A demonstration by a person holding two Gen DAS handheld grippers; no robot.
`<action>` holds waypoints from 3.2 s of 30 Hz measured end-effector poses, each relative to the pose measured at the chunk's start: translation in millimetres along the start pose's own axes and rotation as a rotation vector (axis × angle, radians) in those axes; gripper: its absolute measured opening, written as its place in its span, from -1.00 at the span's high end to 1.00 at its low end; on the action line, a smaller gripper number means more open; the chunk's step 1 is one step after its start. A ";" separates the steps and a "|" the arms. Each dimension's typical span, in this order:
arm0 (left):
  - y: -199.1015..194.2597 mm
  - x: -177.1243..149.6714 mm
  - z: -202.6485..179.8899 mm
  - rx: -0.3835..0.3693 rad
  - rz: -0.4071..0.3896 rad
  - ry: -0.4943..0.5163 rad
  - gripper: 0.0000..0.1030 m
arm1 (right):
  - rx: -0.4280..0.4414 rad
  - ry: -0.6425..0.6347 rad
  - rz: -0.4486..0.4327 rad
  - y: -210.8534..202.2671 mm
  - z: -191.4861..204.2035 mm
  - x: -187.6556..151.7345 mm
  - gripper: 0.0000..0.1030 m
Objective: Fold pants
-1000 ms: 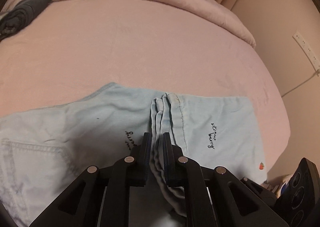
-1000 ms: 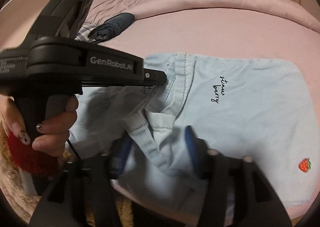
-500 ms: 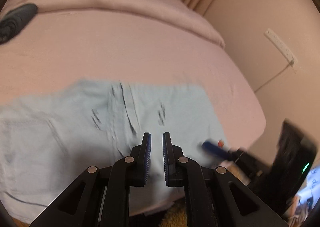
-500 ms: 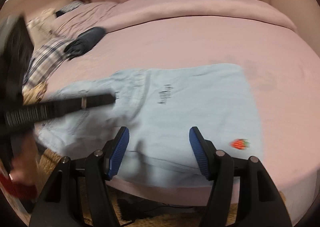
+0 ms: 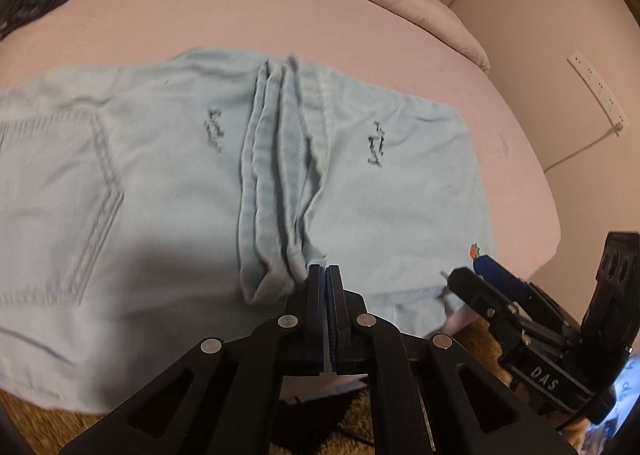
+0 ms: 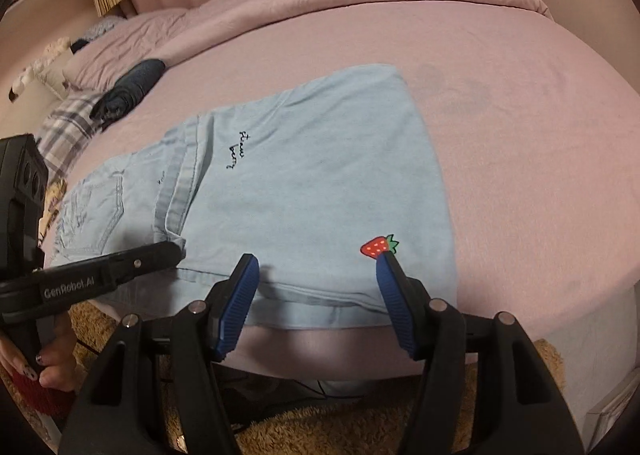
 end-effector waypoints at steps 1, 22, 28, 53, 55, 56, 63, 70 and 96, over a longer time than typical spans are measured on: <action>-1.2 -2.6 0.7 -0.008 0.002 -0.005 0.87 | -0.009 -0.001 0.004 -2.7 1.2 1.1 -0.17; -29.7 62.4 -5.8 -0.062 -0.028 0.084 0.49 | -0.059 -0.017 -0.026 2.1 -3.1 3.2 -0.16; -12.9 45.9 -12.4 -0.058 0.058 0.131 0.25 | -0.056 -0.016 -0.026 3.4 -2.7 4.5 -0.16; -2.7 16.6 -29.5 -0.028 0.199 0.322 0.25 | -0.044 -0.024 -0.030 4.6 -5.2 2.7 -0.17; -4.2 20.1 -25.6 -0.054 0.209 0.286 0.29 | -0.045 -0.027 -0.033 4.2 -5.1 2.2 -0.17; -2.9 22.2 -23.0 -0.051 0.211 0.271 0.49 | -0.042 -0.025 -0.033 4.4 -5.5 2.2 -0.17; -15.4 23.5 5.4 -0.072 0.180 0.173 0.88 | -0.044 -0.034 -0.029 5.4 -5.7 3.6 -0.17; -26.1 15.8 20.5 -0.116 0.158 0.109 0.88 | -0.047 -0.040 -0.023 7.0 -5.5 3.1 -0.17; -65.7 20.3 43.9 0.121 0.013 0.073 0.86 | -0.108 -0.063 -0.014 9.7 3.8 2.6 -0.17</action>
Point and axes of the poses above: each gripper's, at about its wrist camera, not at the fingertips, and y roughly the way its jaws point, z to its left, x to its top, the point moved 3 cm from there along y, roughly the way its jaws point, and after that the axes turned 2 degrees about z, right-handed, at the moved point
